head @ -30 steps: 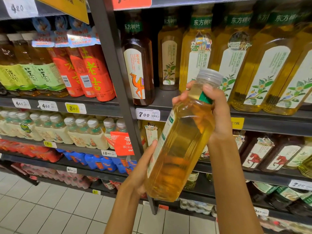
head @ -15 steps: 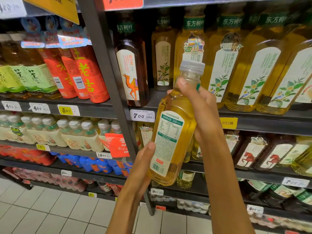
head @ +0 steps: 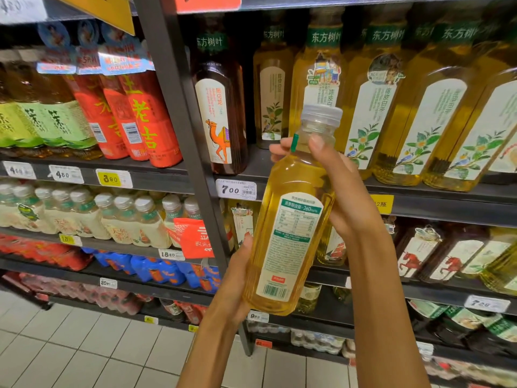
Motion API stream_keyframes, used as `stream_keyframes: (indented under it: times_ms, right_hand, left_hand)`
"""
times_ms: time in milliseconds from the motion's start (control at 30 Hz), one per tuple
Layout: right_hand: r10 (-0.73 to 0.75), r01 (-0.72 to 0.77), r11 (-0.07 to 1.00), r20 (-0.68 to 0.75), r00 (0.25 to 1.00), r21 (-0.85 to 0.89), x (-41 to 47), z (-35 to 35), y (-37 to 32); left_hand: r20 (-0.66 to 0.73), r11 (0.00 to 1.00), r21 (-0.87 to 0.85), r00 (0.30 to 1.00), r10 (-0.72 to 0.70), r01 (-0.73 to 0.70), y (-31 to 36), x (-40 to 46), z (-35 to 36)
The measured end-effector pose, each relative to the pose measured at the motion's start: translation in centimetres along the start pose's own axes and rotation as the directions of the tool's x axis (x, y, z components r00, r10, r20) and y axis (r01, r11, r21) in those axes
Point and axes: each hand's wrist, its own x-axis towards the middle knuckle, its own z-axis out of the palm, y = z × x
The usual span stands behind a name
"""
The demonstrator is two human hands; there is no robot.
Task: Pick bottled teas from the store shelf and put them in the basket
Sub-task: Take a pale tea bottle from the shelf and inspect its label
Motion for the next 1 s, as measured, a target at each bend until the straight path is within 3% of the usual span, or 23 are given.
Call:
stream_keyframes:
  times_ms: [133,267,400,567,667,767,900,1000]
  right_hand:
    - [-0.083,0.063,0.963,-0.065,0.994,-0.262,-0.2,0.1,-1.0]
    - [-0.094,0.056,0.973,-0.162,0.982,-0.226,-0.2,1.1,-0.7]
    - [-0.098,0.077,0.983,-0.124,0.988,-0.165,-0.2,1.1,-0.5]
    - [-0.119,0.122,0.989,0.042,0.992,-0.081,-0.2,0.3,-0.4]
    - [-0.114,0.116,0.993,0.079,0.99,-0.03,-0.1,0.0,-0.4]
    - [-0.118,0.118,0.993,-0.006,0.993,-0.025,-0.1,-0.4,-0.6]
    - [-0.11,0.09,0.99,-0.185,0.977,-0.112,0.5,-0.5,-1.0]
    - [-0.097,0.083,0.994,-0.242,0.965,-0.067,0.7,-0.3,-1.1]
  left_hand:
    - [-0.063,0.983,0.138,0.99,0.128,-0.118,0.5,-0.1,0.4]
    - [0.028,0.941,0.25,0.973,0.229,-0.229,1.2,-0.3,0.2]
    - [0.139,0.964,0.222,0.984,0.115,-0.144,0.9,-0.4,-0.5]
    - [0.155,0.993,0.098,0.985,-0.08,0.065,0.5,-0.3,-1.3]
    - [0.123,0.991,0.128,0.991,-0.058,0.043,-0.5,-0.2,-1.3]
    - [0.024,0.984,0.173,0.999,0.045,-0.049,-0.7,0.0,-0.3]
    - [-0.039,0.911,0.37,0.977,0.212,-0.182,-0.4,0.2,0.4]
    - [-0.059,0.912,0.385,0.982,0.181,-0.145,-0.8,0.3,0.5]
